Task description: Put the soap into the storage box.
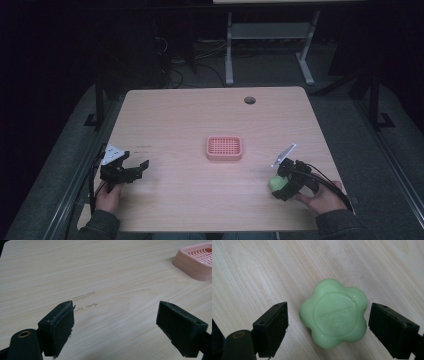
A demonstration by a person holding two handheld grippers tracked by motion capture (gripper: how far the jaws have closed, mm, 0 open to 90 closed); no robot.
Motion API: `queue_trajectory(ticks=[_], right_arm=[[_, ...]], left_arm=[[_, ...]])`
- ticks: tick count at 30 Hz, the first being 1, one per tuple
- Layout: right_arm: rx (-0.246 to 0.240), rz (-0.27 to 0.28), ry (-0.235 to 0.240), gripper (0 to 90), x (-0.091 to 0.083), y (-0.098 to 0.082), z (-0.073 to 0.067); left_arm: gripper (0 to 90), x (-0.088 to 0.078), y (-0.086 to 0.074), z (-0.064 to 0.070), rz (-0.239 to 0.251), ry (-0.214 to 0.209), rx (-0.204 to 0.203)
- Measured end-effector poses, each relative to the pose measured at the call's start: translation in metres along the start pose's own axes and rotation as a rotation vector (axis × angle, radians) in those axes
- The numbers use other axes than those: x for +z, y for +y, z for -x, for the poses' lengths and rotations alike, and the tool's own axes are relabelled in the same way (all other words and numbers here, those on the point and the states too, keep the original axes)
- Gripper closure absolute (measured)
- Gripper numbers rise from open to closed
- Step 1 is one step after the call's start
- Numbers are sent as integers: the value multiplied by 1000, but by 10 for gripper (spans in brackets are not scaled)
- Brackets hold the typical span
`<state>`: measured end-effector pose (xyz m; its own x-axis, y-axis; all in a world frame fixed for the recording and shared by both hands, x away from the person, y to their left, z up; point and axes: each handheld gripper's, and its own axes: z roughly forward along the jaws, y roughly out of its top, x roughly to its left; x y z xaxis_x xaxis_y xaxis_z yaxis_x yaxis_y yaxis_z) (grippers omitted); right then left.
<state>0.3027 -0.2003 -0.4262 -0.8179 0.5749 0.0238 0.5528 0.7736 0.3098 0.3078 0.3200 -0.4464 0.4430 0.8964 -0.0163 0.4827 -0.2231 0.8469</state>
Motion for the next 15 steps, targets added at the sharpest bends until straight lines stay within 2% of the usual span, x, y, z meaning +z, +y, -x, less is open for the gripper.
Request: queue_trajectory(ticks=[15], right_arm=[[8, -50, 16, 155, 11, 6, 3]], left_arm=[[144, 0, 0, 1, 9, 0, -8]])
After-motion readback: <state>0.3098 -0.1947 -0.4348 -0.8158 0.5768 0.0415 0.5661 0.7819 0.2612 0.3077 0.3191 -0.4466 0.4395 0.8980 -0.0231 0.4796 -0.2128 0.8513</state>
